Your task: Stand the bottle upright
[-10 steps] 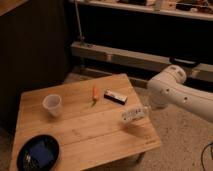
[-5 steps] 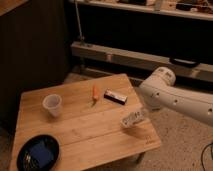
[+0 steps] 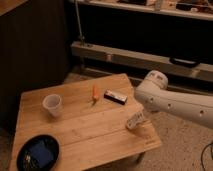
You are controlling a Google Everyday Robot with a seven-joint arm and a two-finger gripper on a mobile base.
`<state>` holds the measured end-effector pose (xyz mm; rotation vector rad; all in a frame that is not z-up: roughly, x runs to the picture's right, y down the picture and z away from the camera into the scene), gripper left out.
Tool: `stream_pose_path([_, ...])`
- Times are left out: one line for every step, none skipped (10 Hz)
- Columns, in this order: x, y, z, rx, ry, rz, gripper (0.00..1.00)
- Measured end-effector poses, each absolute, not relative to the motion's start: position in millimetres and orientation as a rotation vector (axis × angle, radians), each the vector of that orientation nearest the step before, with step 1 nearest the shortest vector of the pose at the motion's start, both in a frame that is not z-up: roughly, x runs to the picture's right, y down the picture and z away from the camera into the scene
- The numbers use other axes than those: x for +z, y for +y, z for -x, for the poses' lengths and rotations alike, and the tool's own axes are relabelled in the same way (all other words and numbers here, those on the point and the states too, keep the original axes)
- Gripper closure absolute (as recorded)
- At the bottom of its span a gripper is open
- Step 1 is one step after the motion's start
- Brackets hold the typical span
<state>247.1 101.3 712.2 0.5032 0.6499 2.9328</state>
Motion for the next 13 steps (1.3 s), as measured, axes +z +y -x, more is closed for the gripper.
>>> stream_pose_path([712.7,100.1,-247.5,2.925,0.645,-0.514,0.70])
stream_pose_path([712.7,99.2,-249.1,2.915,0.639,-0.532,0.70])
stream_pose_path([712.7,98.9,-251.7,2.909,0.636,-0.548,0.70])
stream_pose_path([712.4,99.0,-253.4,2.906,0.635,-0.555,0.70])
stream_pose_path([712.2,99.0,-254.8,2.902,0.635,-0.562,0.70])
stream_pose_path([712.0,99.2,-255.5,2.898,0.634,-0.568,0.70])
stream_pose_path([711.5,99.9,-256.7,2.892,0.629,-0.578,0.70])
stream_pose_path([711.2,101.4,-258.0,2.883,0.623,-0.590,0.70])
stream_pose_path([710.7,103.2,-259.0,2.868,0.608,-0.607,0.70])
stream_pose_path([710.8,104.2,-258.8,2.858,0.597,-0.616,0.70])
stream_pose_path([711.1,104.1,-257.6,2.846,0.583,-0.623,0.70])
stream_pose_path([711.4,103.8,-257.1,2.839,0.573,-0.629,0.70])
stream_pose_path([711.4,103.4,-257.5,2.835,0.565,-0.637,0.70])
